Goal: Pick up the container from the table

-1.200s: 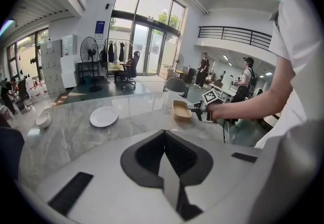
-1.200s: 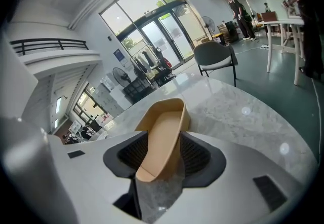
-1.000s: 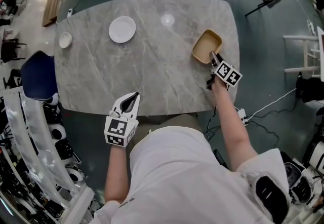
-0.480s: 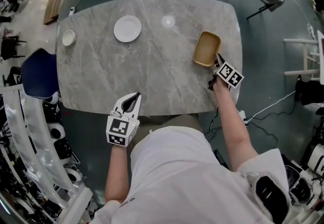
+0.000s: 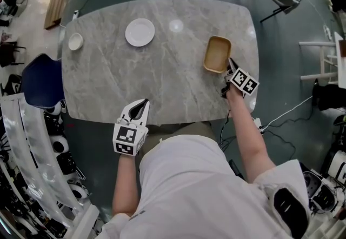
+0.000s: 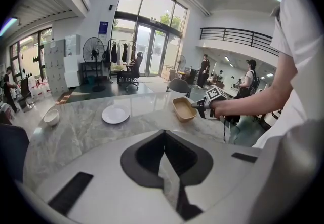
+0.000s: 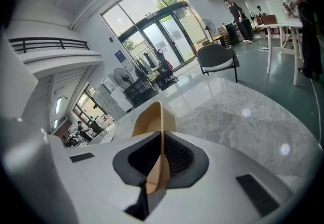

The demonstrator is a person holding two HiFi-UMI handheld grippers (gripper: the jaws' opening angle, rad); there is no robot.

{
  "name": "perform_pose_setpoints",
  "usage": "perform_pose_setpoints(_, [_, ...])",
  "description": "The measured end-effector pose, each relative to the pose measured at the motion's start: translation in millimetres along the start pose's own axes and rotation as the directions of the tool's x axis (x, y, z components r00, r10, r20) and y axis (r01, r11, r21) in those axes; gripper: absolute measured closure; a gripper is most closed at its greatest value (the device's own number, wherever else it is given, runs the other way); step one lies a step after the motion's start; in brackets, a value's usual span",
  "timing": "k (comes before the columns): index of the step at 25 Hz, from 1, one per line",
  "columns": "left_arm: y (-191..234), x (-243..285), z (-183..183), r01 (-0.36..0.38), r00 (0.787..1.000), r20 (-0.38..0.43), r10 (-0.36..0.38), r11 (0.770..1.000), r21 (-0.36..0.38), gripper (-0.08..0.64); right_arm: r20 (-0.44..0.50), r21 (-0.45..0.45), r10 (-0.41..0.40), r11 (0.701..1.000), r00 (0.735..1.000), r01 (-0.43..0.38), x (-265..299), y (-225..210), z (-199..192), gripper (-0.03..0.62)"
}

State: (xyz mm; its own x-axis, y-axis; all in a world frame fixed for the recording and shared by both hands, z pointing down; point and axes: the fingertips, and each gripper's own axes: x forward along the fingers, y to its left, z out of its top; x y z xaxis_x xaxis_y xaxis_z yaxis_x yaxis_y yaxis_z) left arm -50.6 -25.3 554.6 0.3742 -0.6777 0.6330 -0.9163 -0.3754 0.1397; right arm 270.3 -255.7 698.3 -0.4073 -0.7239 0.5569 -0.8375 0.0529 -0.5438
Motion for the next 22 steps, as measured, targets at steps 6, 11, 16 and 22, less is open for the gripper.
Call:
perform_pose_setpoints(6, [13,-6,6,0.022,0.999,0.028,-0.022,1.0,0.003,0.558,0.007,-0.008,0.03,1.0,1.0,-0.03,-10,28,-4,0.563])
perform_pose_setpoints(11, [29,-13,10,0.037,0.998,0.053,-0.038,0.999,0.006,0.558,0.013,-0.032,0.073,0.997,0.997,-0.073,-21,63,-6,0.563])
perform_pose_setpoints(16, [43,-19,18,0.044,0.996,0.078,-0.048,0.998,0.054,0.558,0.052,-0.042,0.133,0.991,0.99,-0.131,-38,103,-3,0.563])
perform_pose_setpoints(22, [56,-28,38,0.068,0.99,0.118,-0.08,0.993,0.096,0.558,0.089,-0.108,0.22,0.972,0.972,-0.21,-62,160,3,0.563])
